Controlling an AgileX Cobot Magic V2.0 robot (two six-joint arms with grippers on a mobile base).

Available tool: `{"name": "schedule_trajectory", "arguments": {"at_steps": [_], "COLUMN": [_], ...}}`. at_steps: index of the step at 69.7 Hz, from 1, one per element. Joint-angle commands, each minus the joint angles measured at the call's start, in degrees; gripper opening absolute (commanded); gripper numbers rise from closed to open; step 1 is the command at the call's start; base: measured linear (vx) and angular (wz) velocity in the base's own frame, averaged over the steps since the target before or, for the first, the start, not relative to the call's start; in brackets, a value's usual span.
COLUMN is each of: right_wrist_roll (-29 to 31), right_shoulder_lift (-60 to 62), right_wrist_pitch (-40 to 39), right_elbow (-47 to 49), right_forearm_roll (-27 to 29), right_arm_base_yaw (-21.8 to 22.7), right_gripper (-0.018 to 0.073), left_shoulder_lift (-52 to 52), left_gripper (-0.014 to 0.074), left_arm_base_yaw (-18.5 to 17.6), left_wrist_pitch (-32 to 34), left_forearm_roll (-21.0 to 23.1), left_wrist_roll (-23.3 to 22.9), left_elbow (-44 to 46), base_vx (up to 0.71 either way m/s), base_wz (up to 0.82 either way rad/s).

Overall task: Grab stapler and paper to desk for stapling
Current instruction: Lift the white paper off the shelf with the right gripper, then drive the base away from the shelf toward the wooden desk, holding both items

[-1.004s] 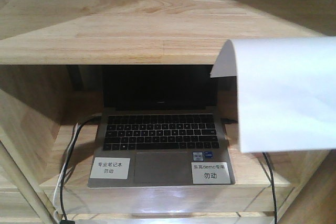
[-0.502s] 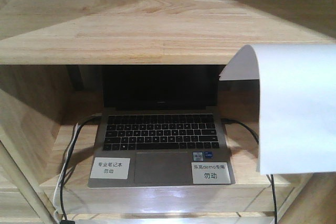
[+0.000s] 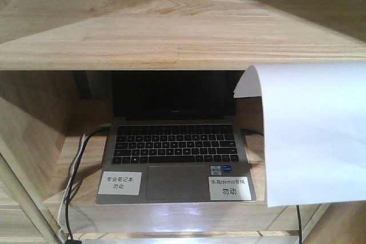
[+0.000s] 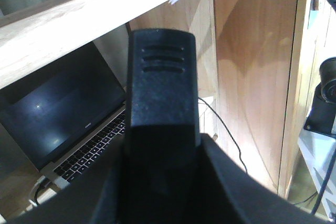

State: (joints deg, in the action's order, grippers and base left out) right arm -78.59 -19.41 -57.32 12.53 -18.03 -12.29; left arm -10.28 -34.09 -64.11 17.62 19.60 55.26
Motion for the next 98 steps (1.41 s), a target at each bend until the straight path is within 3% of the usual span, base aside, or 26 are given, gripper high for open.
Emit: {"name": "schedule_trajectory", "arguments": {"at_steps": [1,51,98], "right_wrist_roll": [0.1,0.1,0.1], "right_shoulder_lift": [-0.5,-0.5,-0.5], "right_wrist_pitch": [-2.6,-2.6,-2.6], "right_elbow": [1.4,1.4,1.4], "right_forearm_roll": [0.3,-0.3,-0.7], "right_arm_base_yaw": [0.4,0.4,0.4], "right_gripper": [-0.0006,-0.0006,-0.0006], "left_shoulder_lift": [-1.2,-1.2,-1.2], "left_gripper": [-0.0006,-0.0006,-0.0006], "left_arm_base_yaw": [-0.3,-0.3,-0.3], "left_wrist_pitch": [6.5,6.5,6.5], "left_forearm_roll": [1.4,1.4,1.4], "left_wrist_roll": [0.0,0.0,0.0], "left_elbow": [1.3,1.3,1.3], "base_vx": [0.0,-0.01,-0.11], "base_wz": [0.0,0.05,0.42]}}
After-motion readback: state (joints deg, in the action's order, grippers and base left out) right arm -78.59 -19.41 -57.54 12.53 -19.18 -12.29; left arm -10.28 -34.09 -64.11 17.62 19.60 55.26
